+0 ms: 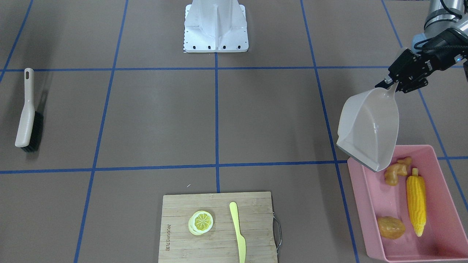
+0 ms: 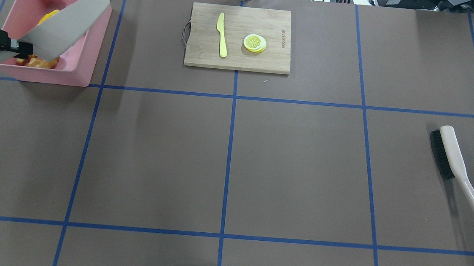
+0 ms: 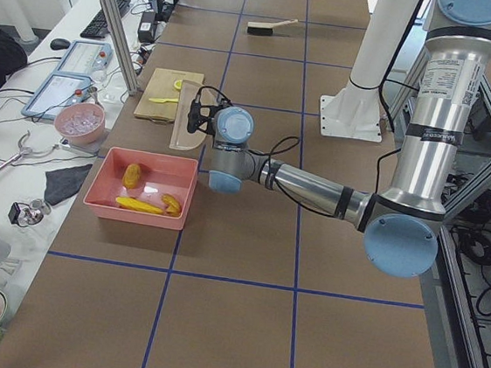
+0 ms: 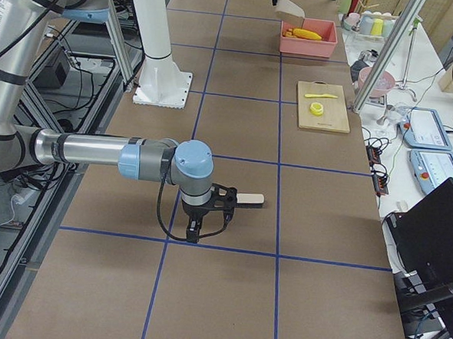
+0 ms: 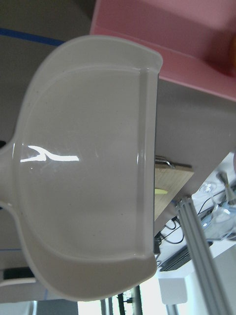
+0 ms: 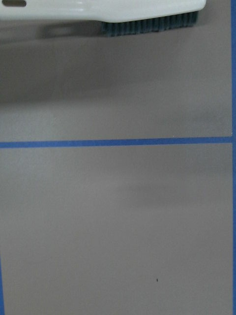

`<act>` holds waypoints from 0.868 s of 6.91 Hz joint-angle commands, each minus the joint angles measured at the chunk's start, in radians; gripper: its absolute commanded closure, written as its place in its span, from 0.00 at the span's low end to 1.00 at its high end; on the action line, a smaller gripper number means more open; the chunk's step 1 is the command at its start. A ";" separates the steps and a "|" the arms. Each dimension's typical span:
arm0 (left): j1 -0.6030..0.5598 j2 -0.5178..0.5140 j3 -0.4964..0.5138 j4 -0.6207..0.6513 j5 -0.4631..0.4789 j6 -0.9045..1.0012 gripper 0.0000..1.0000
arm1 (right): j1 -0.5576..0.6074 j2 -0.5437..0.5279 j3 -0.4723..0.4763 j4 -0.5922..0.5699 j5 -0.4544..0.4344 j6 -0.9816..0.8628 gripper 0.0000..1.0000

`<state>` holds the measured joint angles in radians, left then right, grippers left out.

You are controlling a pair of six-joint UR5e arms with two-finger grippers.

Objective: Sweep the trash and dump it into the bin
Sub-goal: 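Tilt the dustpan with the left gripper to dump items into the bin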

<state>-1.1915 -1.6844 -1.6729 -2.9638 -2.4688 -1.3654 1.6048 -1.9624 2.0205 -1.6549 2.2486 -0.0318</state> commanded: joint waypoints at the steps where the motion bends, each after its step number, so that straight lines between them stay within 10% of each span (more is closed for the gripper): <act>1: 0.018 -0.044 -0.030 0.031 0.002 0.292 1.00 | 0.032 0.023 -0.005 -0.039 -0.040 -0.080 0.00; 5: 0.231 -0.096 -0.131 0.309 0.244 1.043 1.00 | 0.082 0.010 -0.014 -0.059 -0.005 -0.071 0.00; 6: 0.272 -0.141 -0.133 0.430 0.266 1.194 1.00 | 0.083 0.043 -0.143 -0.045 0.026 -0.077 0.00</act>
<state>-0.9782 -1.7854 -1.7906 -2.6706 -2.2458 -0.3668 1.6762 -1.9422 1.9783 -1.7089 2.2444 -0.1046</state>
